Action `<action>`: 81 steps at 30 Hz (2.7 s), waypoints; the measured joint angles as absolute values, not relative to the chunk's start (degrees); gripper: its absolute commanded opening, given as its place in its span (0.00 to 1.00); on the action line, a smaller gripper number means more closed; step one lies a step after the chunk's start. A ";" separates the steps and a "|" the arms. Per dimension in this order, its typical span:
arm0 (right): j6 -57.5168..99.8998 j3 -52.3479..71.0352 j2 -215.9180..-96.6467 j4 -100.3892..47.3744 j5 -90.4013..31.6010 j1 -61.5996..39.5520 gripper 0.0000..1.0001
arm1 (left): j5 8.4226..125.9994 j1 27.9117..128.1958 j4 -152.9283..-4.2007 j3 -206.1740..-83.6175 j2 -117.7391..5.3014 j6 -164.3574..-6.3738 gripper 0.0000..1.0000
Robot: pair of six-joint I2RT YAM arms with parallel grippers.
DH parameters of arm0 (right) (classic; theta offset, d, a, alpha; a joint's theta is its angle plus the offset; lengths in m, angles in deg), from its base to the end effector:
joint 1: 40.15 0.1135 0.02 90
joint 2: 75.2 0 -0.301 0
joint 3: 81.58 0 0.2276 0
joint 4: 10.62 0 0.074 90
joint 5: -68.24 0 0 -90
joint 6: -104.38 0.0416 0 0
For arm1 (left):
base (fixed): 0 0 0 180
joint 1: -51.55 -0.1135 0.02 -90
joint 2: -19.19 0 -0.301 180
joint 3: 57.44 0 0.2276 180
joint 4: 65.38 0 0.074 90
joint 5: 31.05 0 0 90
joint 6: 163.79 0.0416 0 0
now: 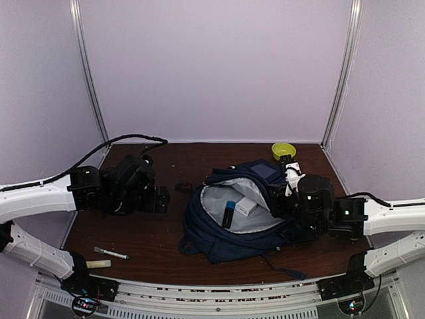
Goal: Pack the student bag
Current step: Pick up the pen at the center of the board.
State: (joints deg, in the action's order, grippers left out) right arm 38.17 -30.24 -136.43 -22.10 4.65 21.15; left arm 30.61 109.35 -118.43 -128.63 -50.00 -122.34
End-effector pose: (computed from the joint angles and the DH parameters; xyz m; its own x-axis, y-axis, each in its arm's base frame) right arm 0.1137 0.1691 0.2977 -0.3968 0.0276 -0.9175 -0.4662 0.8549 0.2273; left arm 0.1286 -0.1672 0.3168 -0.7134 -0.1052 -0.6928 0.0771 0.9709 -0.2268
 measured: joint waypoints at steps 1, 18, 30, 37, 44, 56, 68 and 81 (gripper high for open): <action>38.17 -30.24 -136.43 -22.08 4.65 21.15 0.00 | 30.07 108.92 -119.69 -128.08 -49.56 -123.52 0.98; 40.14 -30.87 -136.54 -21.42 4.81 21.15 0.00 | 34.52 98.49 -143.34 -120.06 -44.23 -154.16 0.93; 41.82 -32.93 -135.08 -20.07 5.25 21.17 0.00 | 39.62 87.35 -142.34 -109.81 -33.46 -161.92 0.80; 41.80 -32.93 -134.34 -20.15 5.35 21.15 0.00 | 45.47 80.72 -138.08 -105.33 -35.79 -159.67 0.55; 41.82 -32.99 -134.36 -20.13 5.35 21.06 0.00 | 49.91 79.35 -134.03 -101.15 -36.97 -159.45 0.49; 41.82 -33.04 -135.10 -19.65 5.35 20.95 0.00 | 51.68 78.91 -131.54 -99.32 -39.42 -159.85 0.31; 41.84 -33.73 -134.97 -18.64 5.35 20.95 0.00 | 51.92 78.86 -129.66 -98.33 -39.71 -160.24 0.00; 42.06 -35.20 -133.99 -17.03 5.05 20.58 0.00 | 51.64 78.86 -123.10 -99.34 -38.35 -156.07 0.00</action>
